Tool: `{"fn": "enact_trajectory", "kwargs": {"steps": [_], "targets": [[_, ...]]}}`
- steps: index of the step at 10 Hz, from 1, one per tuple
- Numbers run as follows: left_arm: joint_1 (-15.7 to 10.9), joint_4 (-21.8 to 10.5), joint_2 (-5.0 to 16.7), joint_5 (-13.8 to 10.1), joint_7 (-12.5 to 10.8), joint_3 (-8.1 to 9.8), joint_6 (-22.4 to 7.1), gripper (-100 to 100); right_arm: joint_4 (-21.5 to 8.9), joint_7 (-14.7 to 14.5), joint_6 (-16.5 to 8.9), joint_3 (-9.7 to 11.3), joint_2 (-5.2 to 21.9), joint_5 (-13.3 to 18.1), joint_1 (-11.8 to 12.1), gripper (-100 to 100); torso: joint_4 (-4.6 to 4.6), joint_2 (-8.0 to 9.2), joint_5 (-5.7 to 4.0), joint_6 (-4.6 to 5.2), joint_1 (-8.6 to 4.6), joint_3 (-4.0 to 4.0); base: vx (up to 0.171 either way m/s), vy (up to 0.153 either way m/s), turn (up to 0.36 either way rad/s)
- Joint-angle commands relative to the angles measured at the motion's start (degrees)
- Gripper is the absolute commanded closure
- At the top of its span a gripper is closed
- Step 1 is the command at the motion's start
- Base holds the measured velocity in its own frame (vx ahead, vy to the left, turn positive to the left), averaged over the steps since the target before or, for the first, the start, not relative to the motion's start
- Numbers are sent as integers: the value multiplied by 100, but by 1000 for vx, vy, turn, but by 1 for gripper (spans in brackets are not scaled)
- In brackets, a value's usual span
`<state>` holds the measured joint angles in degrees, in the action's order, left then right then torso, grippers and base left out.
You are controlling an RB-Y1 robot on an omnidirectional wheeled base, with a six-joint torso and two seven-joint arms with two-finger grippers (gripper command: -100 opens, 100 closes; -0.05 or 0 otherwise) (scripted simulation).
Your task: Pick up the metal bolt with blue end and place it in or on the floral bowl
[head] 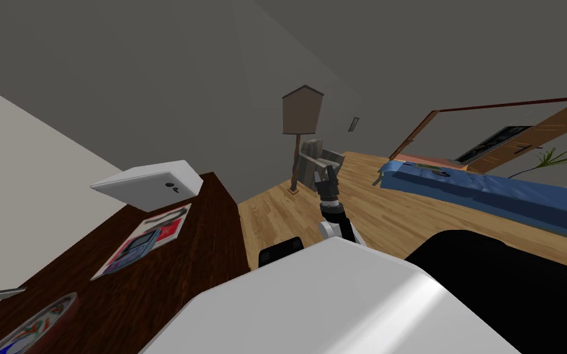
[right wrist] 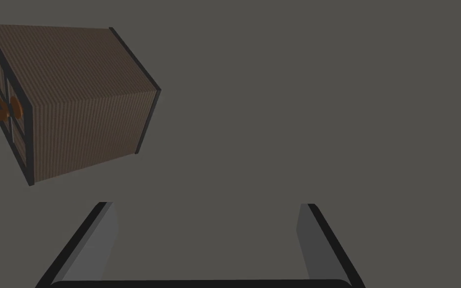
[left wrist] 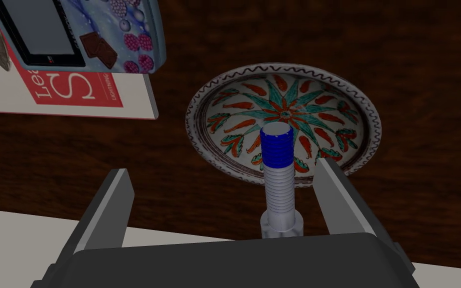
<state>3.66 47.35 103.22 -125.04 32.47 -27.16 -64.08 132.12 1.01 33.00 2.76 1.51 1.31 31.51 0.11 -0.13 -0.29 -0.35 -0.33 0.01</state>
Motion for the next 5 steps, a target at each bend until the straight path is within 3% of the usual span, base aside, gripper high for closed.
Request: {"fn": "enact_trajectory", "kwargs": {"steps": [1, 5], "targets": [[-61, -78, -40, 52, 11, -8, -55, -100, 0, 0, 0, 0, 0, 0, 0, 0, 0, 0, 0, 0, 0, 0, -25, 3, 21], [-61, -78, -40, 52, 11, -8, -55, -100, 0, 0, 0, 0, 0, 0, 1, 0, -3, -13, 3, -1, 10, -8, -4, 1, 7]]}}
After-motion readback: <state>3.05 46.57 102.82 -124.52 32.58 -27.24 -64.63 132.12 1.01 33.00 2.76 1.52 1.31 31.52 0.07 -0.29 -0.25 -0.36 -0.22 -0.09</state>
